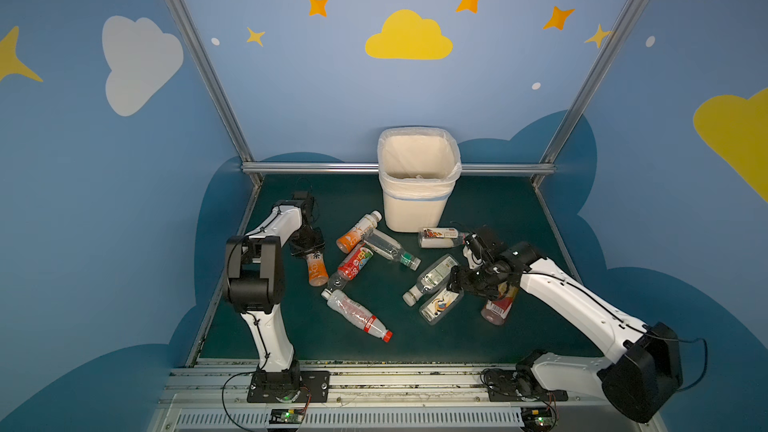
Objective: Throw the plastic bottles in the bin
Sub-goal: 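Lift the milk-tea bottle with the left gripper and drop it into the bin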
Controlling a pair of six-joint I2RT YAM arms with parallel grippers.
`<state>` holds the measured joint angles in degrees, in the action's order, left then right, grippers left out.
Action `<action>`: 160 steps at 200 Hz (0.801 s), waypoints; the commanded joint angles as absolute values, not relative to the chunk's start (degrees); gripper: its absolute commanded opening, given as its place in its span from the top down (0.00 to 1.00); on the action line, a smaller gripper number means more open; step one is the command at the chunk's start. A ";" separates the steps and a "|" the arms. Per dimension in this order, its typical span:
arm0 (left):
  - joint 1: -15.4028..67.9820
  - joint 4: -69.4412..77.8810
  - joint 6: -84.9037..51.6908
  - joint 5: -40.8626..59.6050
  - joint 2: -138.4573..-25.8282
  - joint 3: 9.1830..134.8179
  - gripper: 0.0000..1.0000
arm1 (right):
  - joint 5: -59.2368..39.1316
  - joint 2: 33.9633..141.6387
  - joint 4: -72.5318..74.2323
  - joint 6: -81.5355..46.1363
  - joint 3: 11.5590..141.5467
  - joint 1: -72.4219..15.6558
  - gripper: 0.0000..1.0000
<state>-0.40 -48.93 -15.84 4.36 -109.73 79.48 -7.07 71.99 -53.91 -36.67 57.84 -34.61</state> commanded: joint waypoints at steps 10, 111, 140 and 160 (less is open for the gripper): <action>-1.00 -48.23 -15.22 3.78 -109.09 78.51 0.60 | -6.15 70.61 -55.66 -37.50 57.56 -34.61 0.20; -1.74 -51.74 -14.65 4.13 -100.29 79.30 0.60 | -6.33 70.33 -55.01 -38.19 57.58 -34.72 0.20; -1.80 -52.77 -14.84 4.76 -96.27 79.01 0.60 | -6.20 70.34 -54.97 -38.33 57.41 -34.79 0.20; -1.80 -53.58 -15.11 5.53 -92.42 78.71 0.60 | -6.17 70.58 -55.12 -38.32 57.63 -34.80 0.20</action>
